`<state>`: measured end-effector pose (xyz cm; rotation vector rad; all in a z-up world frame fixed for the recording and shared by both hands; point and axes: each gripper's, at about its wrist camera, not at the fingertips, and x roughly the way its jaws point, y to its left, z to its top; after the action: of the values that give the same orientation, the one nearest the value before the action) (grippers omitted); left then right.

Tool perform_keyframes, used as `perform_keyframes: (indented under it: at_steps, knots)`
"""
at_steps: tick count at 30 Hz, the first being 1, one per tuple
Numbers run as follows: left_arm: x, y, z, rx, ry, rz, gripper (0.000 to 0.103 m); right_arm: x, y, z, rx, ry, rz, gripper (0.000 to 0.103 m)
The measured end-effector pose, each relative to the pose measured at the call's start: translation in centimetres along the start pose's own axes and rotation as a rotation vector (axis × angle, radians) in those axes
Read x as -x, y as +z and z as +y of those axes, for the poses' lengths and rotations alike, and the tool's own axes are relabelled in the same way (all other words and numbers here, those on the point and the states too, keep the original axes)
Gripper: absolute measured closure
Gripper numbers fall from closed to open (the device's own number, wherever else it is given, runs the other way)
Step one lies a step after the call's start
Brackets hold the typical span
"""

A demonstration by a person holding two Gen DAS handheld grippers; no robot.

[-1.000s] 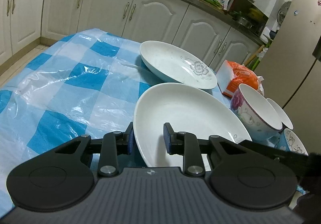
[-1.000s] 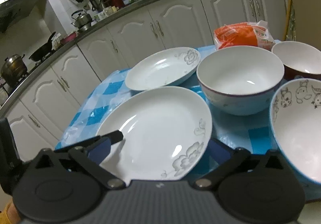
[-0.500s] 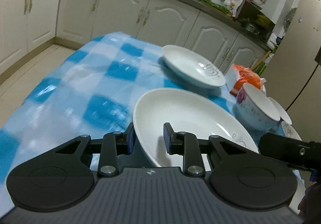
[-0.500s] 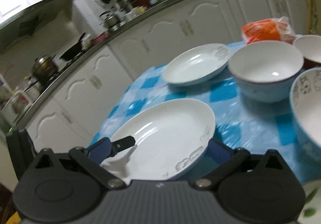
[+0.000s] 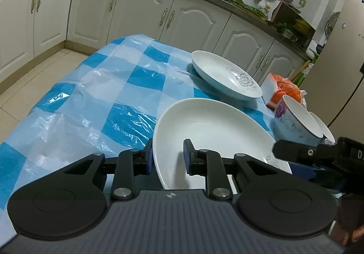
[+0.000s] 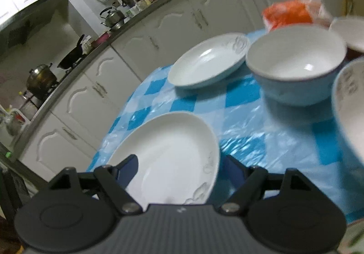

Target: Organize plates and bowls

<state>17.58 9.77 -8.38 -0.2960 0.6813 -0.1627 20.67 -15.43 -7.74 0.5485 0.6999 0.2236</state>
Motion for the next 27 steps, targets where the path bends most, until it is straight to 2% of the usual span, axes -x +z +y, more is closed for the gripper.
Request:
perform_keyframes:
  at_steps: [8, 27]
  knots:
    - [0.6, 0.0, -0.1, 0.005, -0.01, -0.005, 0.079, 0.8, -0.8, 1.4, 0.044, -0.035, -0.031, 0.019]
    - [5.4, -0.9, -1.4, 0.027, -0.023, -0.053, 0.079, 5.9, -2.4, 2.0, 0.073, 0.037, -0.092, 0.019]
